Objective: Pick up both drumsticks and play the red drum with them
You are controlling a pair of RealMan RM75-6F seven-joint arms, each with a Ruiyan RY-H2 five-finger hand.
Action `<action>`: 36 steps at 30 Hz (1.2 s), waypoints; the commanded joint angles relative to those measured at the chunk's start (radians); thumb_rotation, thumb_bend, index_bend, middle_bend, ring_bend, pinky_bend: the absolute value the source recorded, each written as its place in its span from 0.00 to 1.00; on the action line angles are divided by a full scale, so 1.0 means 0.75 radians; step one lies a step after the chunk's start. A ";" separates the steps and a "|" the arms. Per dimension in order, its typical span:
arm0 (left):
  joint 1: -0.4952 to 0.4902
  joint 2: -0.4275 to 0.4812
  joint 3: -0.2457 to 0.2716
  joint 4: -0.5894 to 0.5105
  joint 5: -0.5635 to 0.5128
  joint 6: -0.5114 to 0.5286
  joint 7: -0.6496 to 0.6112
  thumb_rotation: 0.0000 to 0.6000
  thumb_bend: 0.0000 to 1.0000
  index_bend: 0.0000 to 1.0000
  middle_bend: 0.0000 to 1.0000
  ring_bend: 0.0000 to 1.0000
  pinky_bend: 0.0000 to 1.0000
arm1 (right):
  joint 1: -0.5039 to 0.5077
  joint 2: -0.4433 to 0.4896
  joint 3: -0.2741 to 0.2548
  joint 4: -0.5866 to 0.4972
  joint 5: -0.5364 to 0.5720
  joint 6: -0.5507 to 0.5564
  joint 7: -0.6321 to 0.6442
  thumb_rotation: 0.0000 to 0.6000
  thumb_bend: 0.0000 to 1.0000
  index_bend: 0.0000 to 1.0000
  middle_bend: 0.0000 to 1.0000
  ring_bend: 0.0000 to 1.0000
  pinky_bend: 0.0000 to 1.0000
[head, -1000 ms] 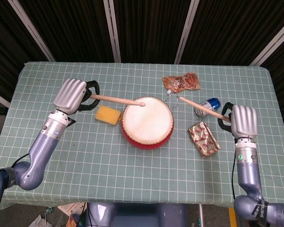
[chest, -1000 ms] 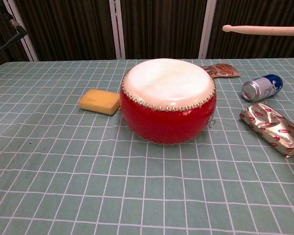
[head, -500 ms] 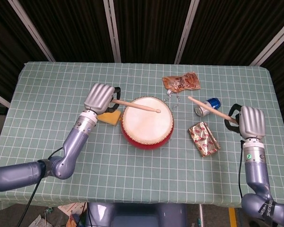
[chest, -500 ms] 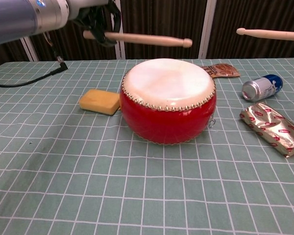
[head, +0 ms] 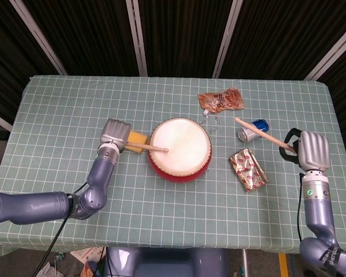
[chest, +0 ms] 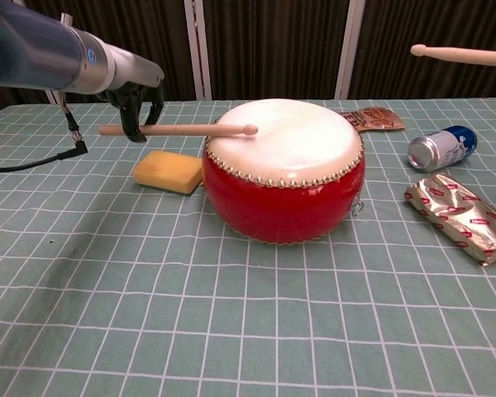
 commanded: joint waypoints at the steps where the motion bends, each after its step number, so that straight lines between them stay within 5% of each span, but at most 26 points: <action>1: 0.090 0.149 -0.158 -0.168 0.523 0.122 -0.624 1.00 0.52 0.78 1.00 1.00 1.00 | -0.010 -0.001 0.010 -0.012 -0.023 0.016 0.000 1.00 0.58 0.99 1.00 1.00 1.00; 7: 0.214 0.258 -0.165 -0.243 0.714 0.162 -0.796 1.00 0.52 0.78 1.00 1.00 1.00 | -0.015 0.052 0.040 -0.091 -0.145 -0.059 0.132 1.00 0.58 0.99 1.00 1.00 1.00; 18: 0.293 0.413 -0.173 -0.247 0.747 0.085 -0.886 1.00 0.52 0.78 1.00 1.00 1.00 | 0.090 0.010 0.128 -0.208 -0.226 -0.066 0.067 1.00 0.58 0.99 1.00 1.00 1.00; 28: 0.373 0.479 -0.137 -0.224 0.805 0.024 -0.987 1.00 0.52 0.78 1.00 1.00 1.00 | 0.247 -0.267 -0.025 0.016 -0.117 -0.180 -0.339 1.00 0.58 0.99 1.00 1.00 1.00; 34: 0.415 0.506 -0.102 -0.178 0.839 -0.031 -1.037 1.00 0.52 0.78 1.00 1.00 1.00 | 0.353 -0.484 -0.241 0.343 -0.114 -0.138 -0.937 1.00 0.58 0.99 1.00 1.00 1.00; 36: 0.423 0.511 -0.095 -0.157 0.847 -0.046 -1.050 1.00 0.52 0.78 1.00 1.00 1.00 | 0.355 -0.524 -0.247 0.368 -0.077 -0.102 -1.042 1.00 0.58 0.99 1.00 1.00 1.00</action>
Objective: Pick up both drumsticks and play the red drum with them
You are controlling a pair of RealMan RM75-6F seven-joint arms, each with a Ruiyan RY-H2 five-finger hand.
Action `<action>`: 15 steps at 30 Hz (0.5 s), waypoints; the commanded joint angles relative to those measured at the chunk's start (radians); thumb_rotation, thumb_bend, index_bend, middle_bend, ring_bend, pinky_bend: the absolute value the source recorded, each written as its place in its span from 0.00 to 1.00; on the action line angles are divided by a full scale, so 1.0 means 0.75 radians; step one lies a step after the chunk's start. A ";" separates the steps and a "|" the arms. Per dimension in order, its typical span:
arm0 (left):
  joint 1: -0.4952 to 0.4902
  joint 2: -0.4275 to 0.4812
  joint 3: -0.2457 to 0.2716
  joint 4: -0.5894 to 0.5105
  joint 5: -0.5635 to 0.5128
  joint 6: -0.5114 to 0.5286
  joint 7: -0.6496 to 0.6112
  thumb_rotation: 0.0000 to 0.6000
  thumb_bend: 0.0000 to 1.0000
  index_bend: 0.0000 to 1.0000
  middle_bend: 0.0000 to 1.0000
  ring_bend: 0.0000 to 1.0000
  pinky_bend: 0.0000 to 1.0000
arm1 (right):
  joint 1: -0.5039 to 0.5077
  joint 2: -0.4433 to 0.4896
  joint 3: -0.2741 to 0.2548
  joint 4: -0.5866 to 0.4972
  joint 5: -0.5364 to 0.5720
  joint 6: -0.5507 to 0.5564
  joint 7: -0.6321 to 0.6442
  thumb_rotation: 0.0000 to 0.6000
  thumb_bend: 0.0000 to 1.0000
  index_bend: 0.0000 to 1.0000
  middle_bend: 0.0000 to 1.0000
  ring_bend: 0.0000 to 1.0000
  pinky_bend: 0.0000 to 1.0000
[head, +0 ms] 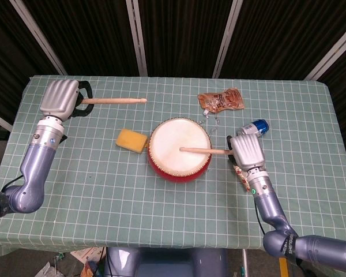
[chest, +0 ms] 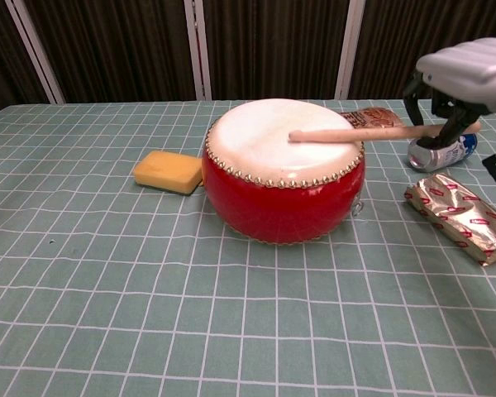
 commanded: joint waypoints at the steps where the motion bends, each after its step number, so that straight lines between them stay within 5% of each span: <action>1: 0.014 0.008 0.012 0.029 0.014 -0.024 -0.023 1.00 0.52 0.78 1.00 1.00 1.00 | 0.072 -0.180 -0.123 0.207 0.058 0.070 -0.395 1.00 0.58 0.99 1.00 1.00 1.00; 10: 0.009 0.008 0.008 -0.008 0.031 -0.008 -0.019 1.00 0.52 0.78 1.00 1.00 1.00 | -0.072 0.038 0.114 -0.172 -0.107 0.312 0.096 1.00 0.58 0.99 1.00 1.00 1.00; 15: -0.037 -0.034 0.011 -0.087 0.032 0.036 0.065 1.00 0.52 0.78 1.00 1.00 1.00 | -0.201 0.214 0.181 -0.361 -0.045 0.313 0.356 1.00 0.58 0.99 1.00 1.00 1.00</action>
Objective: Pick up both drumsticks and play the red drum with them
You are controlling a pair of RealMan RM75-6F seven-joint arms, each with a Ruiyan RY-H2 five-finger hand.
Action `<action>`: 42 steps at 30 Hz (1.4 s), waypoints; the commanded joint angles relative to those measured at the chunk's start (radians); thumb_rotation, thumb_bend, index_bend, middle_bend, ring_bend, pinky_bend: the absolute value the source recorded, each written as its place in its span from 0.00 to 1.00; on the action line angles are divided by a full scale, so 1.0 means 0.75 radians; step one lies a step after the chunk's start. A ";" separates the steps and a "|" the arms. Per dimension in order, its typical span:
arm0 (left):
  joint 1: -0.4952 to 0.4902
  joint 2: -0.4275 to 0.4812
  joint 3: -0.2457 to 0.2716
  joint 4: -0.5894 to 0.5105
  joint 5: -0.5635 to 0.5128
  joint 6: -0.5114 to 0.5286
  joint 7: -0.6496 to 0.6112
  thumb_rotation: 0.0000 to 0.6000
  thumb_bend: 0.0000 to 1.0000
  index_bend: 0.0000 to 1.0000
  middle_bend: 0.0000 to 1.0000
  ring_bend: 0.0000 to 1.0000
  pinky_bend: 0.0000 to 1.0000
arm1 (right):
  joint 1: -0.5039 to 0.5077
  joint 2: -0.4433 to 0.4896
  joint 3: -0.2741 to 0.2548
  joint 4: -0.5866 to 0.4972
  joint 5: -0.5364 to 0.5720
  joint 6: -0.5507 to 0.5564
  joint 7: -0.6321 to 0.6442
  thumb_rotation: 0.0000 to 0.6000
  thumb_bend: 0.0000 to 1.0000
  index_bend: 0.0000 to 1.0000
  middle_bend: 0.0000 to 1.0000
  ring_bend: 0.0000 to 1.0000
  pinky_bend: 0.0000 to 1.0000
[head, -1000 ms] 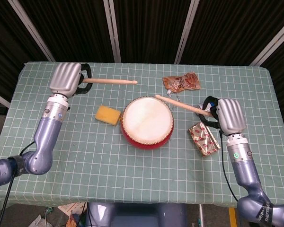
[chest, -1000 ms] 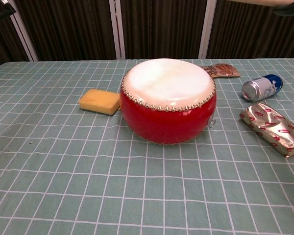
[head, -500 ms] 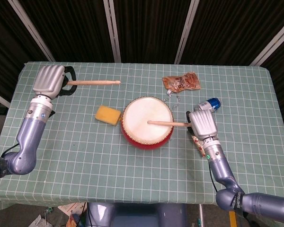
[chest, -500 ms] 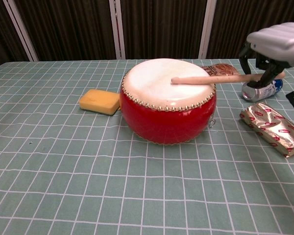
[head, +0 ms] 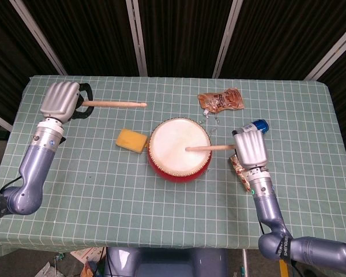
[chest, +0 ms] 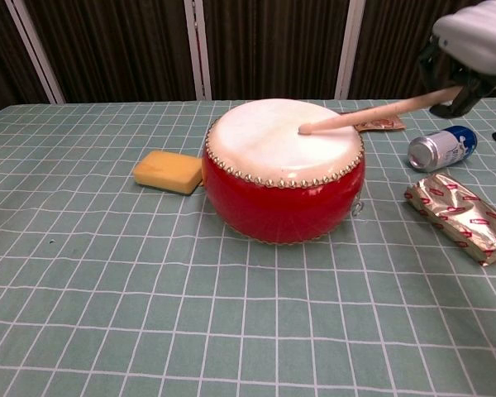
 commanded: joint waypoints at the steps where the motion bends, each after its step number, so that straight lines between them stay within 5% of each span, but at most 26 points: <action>1: -0.046 -0.050 0.002 -0.052 -0.009 0.039 0.072 1.00 0.52 0.78 1.00 1.00 1.00 | -0.168 0.232 0.108 -0.263 0.003 0.071 0.408 1.00 0.58 0.99 1.00 1.00 1.00; 17: -0.270 -0.355 -0.028 0.035 -0.188 0.161 0.345 1.00 0.52 0.78 1.00 1.00 1.00 | -0.257 0.364 0.099 -0.209 -0.047 -0.046 0.652 1.00 0.58 0.99 1.00 1.00 1.00; 20: -0.330 -0.481 0.059 0.168 -0.324 0.131 0.505 1.00 0.52 0.78 1.00 1.00 1.00 | -0.256 0.364 0.106 -0.168 -0.008 -0.076 0.666 1.00 0.58 0.99 1.00 1.00 1.00; 26: -0.483 -0.607 0.306 0.309 -0.846 0.049 1.104 1.00 0.52 0.78 1.00 1.00 1.00 | -0.255 0.370 0.118 -0.147 0.037 -0.110 0.677 1.00 0.58 0.99 1.00 1.00 1.00; 28: -0.531 -0.634 0.316 0.333 -1.015 0.059 1.241 1.00 0.52 0.78 1.00 1.00 1.00 | -0.259 0.374 0.118 -0.153 0.037 -0.110 0.678 1.00 0.58 0.99 1.00 1.00 1.00; 31: -0.526 -0.614 0.244 0.323 -1.027 0.066 1.184 1.00 0.52 0.78 1.00 1.00 1.00 | -0.264 0.376 0.115 -0.158 0.028 -0.102 0.672 1.00 0.58 0.99 1.00 1.00 1.00; 36: -0.426 -0.461 0.095 0.159 -0.758 0.106 0.861 1.00 0.52 0.78 1.00 1.00 1.00 | -0.274 0.381 0.110 -0.179 0.017 -0.085 0.660 1.00 0.58 0.99 1.00 1.00 1.00; 42: -0.290 -0.291 0.029 -0.076 -0.536 0.172 0.609 1.00 0.52 0.78 1.00 1.00 1.00 | -0.303 0.396 0.094 -0.210 -0.019 -0.059 0.666 1.00 0.58 0.99 1.00 1.00 1.00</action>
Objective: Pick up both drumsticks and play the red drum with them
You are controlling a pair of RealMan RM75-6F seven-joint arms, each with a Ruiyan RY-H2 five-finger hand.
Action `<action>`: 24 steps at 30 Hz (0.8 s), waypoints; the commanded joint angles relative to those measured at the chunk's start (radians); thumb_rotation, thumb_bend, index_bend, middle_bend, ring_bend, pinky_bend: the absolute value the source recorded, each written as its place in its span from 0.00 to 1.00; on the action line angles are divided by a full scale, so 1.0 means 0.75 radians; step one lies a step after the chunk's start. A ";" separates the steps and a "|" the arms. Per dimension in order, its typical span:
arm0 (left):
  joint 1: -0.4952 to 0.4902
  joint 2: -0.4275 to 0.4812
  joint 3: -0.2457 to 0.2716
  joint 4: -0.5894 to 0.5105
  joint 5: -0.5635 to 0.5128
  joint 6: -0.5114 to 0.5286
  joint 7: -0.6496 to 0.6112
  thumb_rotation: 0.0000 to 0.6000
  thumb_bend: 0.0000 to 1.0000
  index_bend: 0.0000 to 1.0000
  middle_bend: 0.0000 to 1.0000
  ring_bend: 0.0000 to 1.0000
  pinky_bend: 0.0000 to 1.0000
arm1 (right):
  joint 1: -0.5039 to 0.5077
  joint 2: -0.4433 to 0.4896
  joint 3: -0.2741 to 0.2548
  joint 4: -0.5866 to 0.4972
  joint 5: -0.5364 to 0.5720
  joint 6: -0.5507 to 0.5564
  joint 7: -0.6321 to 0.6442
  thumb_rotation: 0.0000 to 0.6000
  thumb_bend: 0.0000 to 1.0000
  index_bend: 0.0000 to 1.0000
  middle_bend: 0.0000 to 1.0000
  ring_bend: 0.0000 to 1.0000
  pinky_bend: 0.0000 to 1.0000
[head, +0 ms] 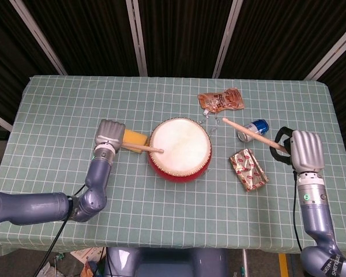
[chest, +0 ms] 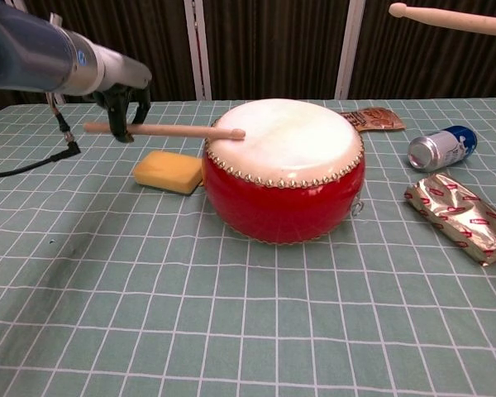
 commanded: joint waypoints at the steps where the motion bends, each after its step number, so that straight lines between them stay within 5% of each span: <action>1: 0.154 0.207 -0.094 -0.281 0.352 0.071 -0.376 1.00 0.52 0.78 1.00 1.00 1.00 | -0.020 0.015 -0.016 -0.016 -0.028 0.007 0.013 1.00 0.58 0.99 1.00 1.00 1.00; 10: 0.441 0.378 0.088 -0.632 0.682 0.146 -0.606 1.00 0.52 0.78 1.00 1.00 1.00 | -0.116 0.133 -0.189 -0.038 -0.268 -0.137 0.164 1.00 0.58 0.99 1.00 1.00 1.00; 17: 0.584 0.326 0.232 -0.665 0.850 0.219 -0.669 1.00 0.52 0.77 1.00 1.00 1.00 | -0.169 0.094 -0.336 0.010 -0.426 -0.169 0.091 1.00 0.58 0.99 1.00 1.00 1.00; 24: 0.656 0.238 0.297 -0.615 0.929 0.247 -0.683 1.00 0.52 0.77 1.00 1.00 1.00 | -0.187 0.037 -0.396 0.044 -0.475 -0.188 -0.001 1.00 0.58 0.99 1.00 1.00 1.00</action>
